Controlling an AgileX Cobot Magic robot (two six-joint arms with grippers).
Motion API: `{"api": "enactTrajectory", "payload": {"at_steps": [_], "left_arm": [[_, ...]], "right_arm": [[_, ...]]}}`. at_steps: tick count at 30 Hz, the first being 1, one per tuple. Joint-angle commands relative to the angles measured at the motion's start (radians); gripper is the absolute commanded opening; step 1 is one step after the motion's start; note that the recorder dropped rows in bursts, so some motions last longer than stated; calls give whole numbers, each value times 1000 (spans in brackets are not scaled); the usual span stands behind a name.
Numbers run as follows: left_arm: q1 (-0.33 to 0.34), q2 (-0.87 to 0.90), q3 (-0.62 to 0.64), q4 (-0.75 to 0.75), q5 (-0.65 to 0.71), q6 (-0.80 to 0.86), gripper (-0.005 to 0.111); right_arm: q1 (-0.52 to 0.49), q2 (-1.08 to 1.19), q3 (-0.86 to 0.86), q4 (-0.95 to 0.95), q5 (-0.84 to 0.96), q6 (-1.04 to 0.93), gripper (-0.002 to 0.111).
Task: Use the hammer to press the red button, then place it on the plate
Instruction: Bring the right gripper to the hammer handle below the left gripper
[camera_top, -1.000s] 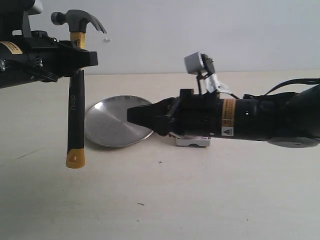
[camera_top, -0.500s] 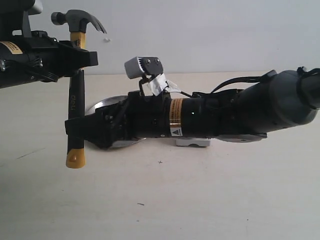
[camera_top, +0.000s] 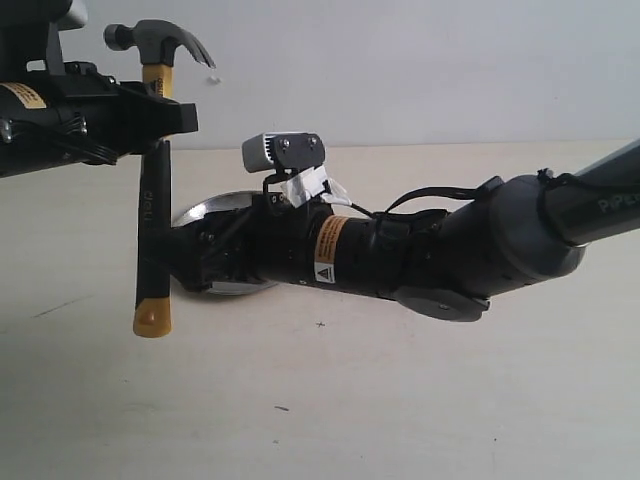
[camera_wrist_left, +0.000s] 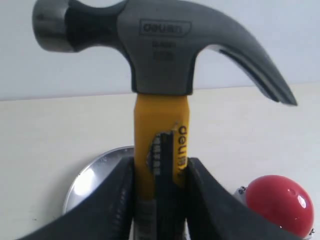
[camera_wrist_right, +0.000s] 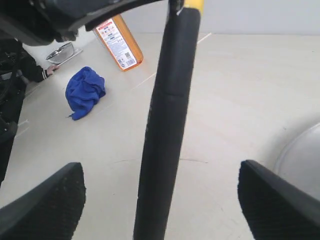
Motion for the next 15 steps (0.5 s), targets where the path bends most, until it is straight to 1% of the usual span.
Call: {"api": "enactTrajectory", "payload": {"at_steps": [1, 5, 10, 15], "left_arm": [[-16, -18, -9, 6, -77, -5, 0], [-23, -18, -9, 6, -77, -3, 0], [-23, -18, -9, 6, -77, -3, 0], [-23, -18, -9, 6, -77, -3, 0]], "right_arm": [[2, 20, -19, 39, -62, -47, 80], [2, 40, -65, 19, -62, -39, 80], [2, 72, -121, -39, -62, 26, 80], [2, 100, -145, -38, -58, 38, 76]]}}
